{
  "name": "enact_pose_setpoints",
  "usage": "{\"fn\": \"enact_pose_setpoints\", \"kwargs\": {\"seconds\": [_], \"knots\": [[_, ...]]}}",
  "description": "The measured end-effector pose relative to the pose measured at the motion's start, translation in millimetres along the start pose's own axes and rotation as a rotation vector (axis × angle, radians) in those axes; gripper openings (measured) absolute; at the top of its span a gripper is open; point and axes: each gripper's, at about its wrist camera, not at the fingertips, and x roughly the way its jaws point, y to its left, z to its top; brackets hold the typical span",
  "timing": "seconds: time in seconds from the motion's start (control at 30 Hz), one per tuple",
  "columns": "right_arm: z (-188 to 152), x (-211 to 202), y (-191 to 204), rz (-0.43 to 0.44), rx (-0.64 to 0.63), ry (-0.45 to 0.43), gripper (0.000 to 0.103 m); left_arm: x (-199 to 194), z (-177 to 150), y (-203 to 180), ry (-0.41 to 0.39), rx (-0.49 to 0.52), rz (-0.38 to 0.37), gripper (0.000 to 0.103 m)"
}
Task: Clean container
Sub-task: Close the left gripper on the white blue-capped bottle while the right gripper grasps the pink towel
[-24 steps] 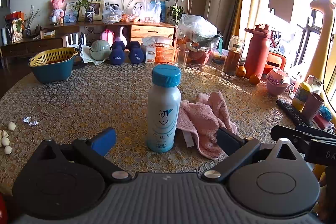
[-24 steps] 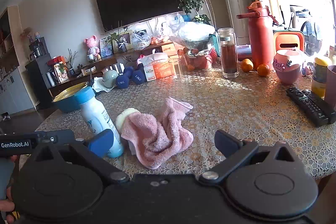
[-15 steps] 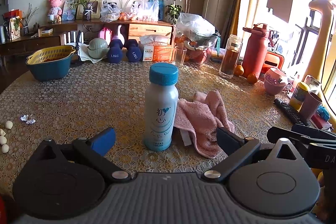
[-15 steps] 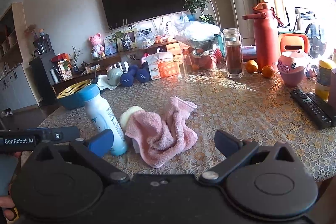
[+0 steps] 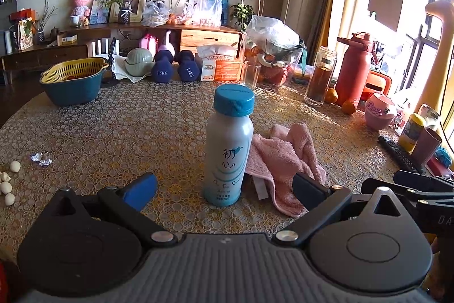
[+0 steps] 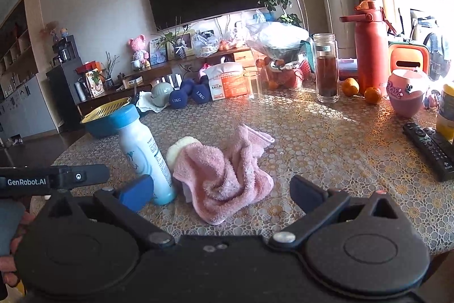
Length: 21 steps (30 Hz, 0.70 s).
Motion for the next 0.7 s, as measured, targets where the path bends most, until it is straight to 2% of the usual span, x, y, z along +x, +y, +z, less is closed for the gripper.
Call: {"fn": "enact_pose_setpoints", "kwargs": {"seconds": [0.33, 0.7], "knots": [[9.2, 32.5, -1.2, 0.024, -0.051, 0.036, 0.102, 12.0, 21.6, 5.3, -0.035, 0.0, 0.0, 0.103], [1.6, 86.3, -6.8, 0.008, -0.091, 0.114, 0.102, 33.6, 42.0, -3.6, -0.077, 0.111, -0.008, 0.103]]}}
